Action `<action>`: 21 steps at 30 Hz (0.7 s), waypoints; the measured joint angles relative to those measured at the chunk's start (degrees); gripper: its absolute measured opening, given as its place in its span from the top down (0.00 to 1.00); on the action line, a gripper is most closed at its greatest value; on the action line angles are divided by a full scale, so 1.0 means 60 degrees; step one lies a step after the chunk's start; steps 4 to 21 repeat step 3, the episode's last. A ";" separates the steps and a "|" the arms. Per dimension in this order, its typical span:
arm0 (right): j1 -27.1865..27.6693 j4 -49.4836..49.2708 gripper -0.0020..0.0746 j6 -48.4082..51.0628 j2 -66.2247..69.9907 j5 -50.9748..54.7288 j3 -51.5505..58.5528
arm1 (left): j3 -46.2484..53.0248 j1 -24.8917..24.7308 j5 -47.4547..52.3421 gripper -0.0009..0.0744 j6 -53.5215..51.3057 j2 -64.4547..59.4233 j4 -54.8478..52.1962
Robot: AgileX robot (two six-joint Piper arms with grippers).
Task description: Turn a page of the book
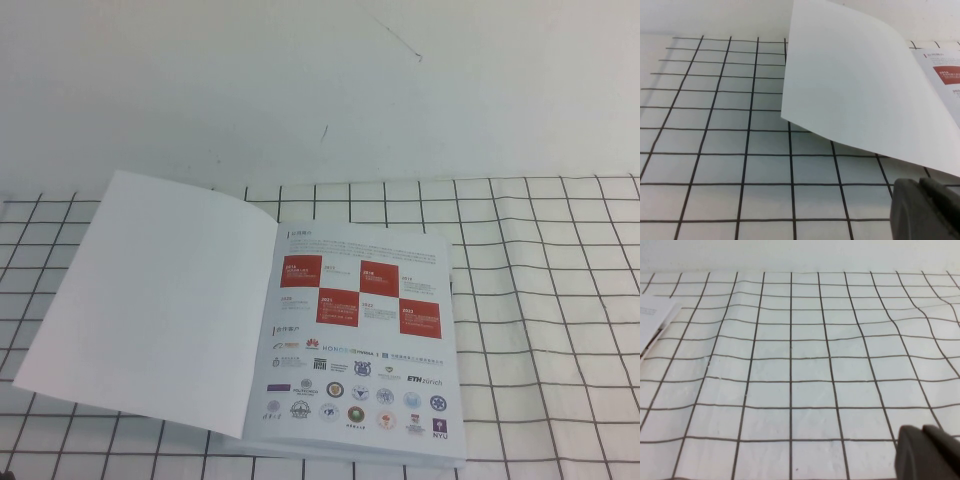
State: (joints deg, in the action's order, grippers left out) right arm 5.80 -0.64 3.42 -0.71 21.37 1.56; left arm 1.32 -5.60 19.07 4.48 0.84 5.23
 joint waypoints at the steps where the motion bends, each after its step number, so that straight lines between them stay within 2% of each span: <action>1: 0.0000 0.0000 0.98 0.0000 0.0000 0.0000 0.0000 | 0.0000 0.0000 0.0000 0.99 0.0000 0.0000 0.0000; 21: 0.0000 0.0000 0.98 0.0000 0.0000 0.0000 0.0000 | 0.0000 0.0000 0.0000 0.99 0.0000 0.0000 0.0000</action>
